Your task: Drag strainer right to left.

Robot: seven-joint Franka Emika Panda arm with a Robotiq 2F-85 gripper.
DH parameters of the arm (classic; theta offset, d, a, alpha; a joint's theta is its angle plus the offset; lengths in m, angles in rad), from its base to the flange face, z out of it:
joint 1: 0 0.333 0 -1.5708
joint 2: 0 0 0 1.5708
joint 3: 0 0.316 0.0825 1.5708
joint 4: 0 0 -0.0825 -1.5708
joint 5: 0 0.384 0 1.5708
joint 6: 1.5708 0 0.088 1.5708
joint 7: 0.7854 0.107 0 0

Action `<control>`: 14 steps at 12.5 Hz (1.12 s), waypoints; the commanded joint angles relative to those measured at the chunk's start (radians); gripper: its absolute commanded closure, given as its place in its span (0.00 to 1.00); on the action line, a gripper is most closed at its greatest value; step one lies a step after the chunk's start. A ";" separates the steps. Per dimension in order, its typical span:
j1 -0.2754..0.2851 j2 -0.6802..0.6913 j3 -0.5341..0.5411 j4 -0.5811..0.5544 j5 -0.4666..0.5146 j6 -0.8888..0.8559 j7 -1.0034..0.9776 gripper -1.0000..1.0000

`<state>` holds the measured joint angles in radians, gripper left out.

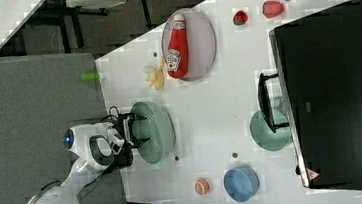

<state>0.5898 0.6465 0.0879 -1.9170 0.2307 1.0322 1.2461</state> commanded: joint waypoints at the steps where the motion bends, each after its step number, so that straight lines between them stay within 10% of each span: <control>1: 0.029 0.019 0.008 0.020 0.002 0.001 0.042 0.00; 9: 0.055 0.016 -0.011 0.054 -0.009 -0.021 0.026 0.00; 14: 0.046 -0.213 -0.177 0.024 -0.090 -0.204 -0.325 0.00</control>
<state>0.6699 0.5771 -0.0017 -1.9434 0.1265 0.8325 1.0693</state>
